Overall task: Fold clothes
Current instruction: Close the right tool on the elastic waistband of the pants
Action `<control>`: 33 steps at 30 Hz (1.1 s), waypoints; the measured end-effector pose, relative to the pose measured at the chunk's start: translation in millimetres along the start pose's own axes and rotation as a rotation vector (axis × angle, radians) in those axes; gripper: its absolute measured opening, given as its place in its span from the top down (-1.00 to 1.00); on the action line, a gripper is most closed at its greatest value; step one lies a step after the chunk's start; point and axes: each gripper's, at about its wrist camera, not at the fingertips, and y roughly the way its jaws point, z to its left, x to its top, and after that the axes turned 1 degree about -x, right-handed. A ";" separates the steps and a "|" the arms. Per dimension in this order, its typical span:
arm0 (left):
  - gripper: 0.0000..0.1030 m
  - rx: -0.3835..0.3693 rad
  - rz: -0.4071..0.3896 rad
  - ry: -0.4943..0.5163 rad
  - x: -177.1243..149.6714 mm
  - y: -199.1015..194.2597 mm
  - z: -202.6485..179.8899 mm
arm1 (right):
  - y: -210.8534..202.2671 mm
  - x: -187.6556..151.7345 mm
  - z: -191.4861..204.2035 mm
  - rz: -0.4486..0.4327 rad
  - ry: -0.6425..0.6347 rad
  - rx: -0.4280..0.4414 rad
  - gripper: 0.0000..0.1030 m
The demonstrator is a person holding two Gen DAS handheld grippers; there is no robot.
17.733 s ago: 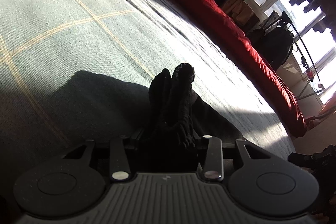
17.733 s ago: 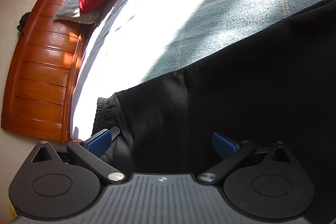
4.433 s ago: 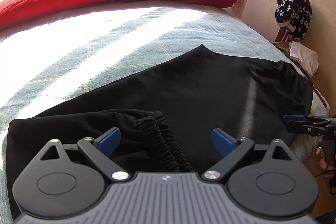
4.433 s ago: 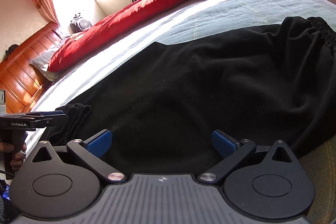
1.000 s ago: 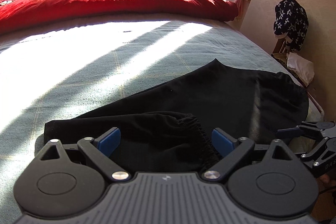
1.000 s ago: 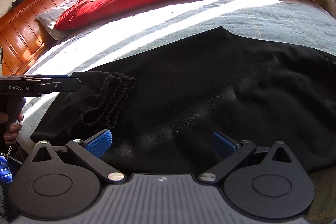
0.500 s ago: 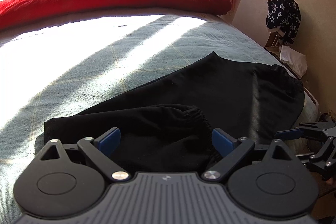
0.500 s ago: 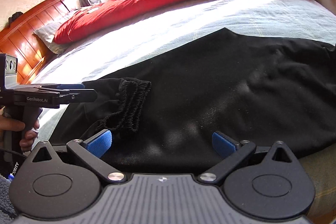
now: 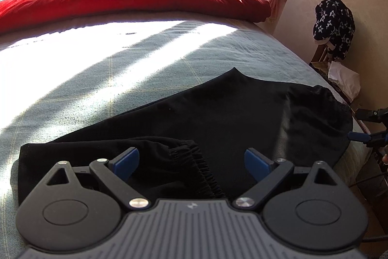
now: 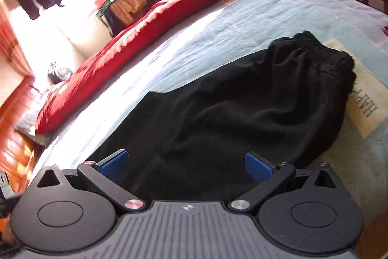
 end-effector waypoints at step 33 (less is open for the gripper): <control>-0.83 0.017 0.084 -0.001 7.9 30.8 -26.9 | 40.9 40.9 -142.2 -0.041 0.430 0.204 -1.00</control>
